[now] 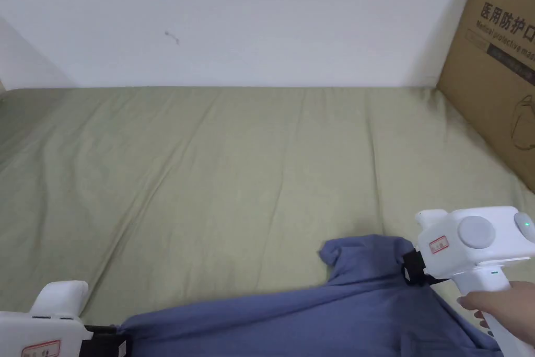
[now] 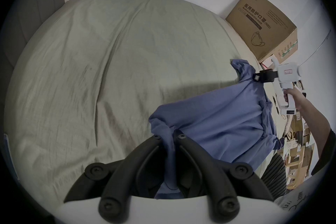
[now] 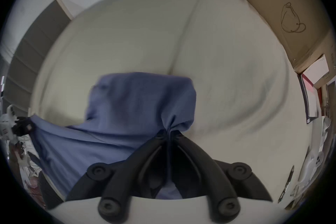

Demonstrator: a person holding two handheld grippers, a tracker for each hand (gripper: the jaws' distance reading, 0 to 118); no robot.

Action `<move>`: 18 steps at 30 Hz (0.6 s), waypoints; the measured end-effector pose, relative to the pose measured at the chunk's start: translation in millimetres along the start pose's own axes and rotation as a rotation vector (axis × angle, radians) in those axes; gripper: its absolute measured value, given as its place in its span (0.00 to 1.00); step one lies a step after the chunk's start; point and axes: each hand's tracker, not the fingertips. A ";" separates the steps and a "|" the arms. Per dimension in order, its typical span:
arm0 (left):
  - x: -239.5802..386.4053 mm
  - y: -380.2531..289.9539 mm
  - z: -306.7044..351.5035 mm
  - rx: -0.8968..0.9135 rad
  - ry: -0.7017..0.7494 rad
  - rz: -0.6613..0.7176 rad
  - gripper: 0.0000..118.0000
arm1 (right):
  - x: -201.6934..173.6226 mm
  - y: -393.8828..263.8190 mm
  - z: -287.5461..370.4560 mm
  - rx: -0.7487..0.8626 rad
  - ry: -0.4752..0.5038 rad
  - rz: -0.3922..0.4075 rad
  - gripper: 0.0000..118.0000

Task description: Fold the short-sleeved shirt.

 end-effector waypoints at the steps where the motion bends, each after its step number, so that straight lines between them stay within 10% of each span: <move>1: 4.4 -0.2 2.7 0.001 0.008 -0.010 0.06 | -1.8 -4.6 15.9 0.046 0.004 -0.016 0.01; 10: 33.7 -2.4 105.8 0.156 0.014 -0.135 0.06 | 12.1 -52.7 179.3 0.381 -0.145 -0.086 0.01; 13: 37.5 2.7 147.3 0.239 -0.051 -0.117 0.06 | 25.4 -62.3 222.5 0.438 -0.056 -0.192 0.01; 18: 66.8 27.6 198.0 0.356 0.006 -0.206 0.06 | 7.8 -59.9 293.6 0.580 -0.104 -0.106 0.01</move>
